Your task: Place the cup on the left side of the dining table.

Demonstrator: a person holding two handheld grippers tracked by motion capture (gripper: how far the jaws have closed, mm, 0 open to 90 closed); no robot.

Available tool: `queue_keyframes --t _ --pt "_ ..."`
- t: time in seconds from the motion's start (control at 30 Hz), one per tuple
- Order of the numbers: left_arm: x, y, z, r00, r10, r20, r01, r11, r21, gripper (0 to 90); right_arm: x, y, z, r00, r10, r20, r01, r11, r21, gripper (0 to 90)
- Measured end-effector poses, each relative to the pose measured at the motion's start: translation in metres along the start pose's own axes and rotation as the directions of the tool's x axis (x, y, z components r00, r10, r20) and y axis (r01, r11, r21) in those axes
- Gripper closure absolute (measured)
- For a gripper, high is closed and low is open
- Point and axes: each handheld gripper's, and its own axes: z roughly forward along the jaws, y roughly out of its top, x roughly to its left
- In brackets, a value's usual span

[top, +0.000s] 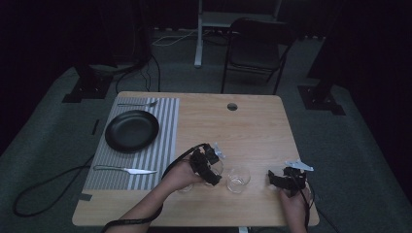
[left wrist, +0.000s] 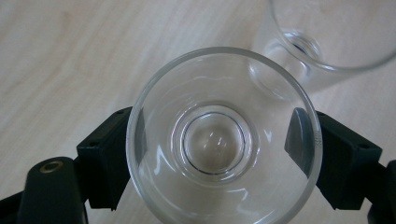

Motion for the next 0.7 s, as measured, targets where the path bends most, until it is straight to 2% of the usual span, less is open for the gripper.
queue_keyframes --t 0.03,0.07,0.13,0.33,0.4,0.7 --pt "0.000 0.000 0.000 1.0000 0.000 0.000 0.000 1.0000 0.000 18.7 0.000 0.000 0.000 1.0000 -0.001 0.000 0.001 1.000 0.001 12.7" --pt "0.005 0.001 -0.003 0.9998 -0.016 -0.015 0.015 0.9998 -0.009 18.7 0.000 0.000 0.000 1.0000 0.000 0.000 0.000 1.000 0.001 12.7" --pt "0.009 0.002 -0.005 0.9991 -0.019 -0.037 0.019 0.9998 -0.007 18.7 0.000 0.000 0.000 1.0000 -0.001 0.000 0.001 1.000 0.000 12.7" --pt "0.025 0.000 -0.013 0.9965 -0.063 -0.055 0.062 0.9978 -0.023 18.7 0.000 0.000 0.000 1.0000 -0.003 0.000 0.003 1.000 0.000 12.7" --pt "0.031 -0.002 -0.017 0.9956 -0.081 -0.048 0.079 0.9963 -0.033 18.7 0.000 0.000 0.000 1.0000 -0.004 0.000 0.004 1.000 -0.001 12.7" --pt "0.054 -0.018 -0.027 0.9862 -0.144 -0.082 0.142 0.9895 -0.026 18.7 0.000 0.000 0.000 1.0000 -0.003 0.000 0.003 1.000 0.000 12.7"
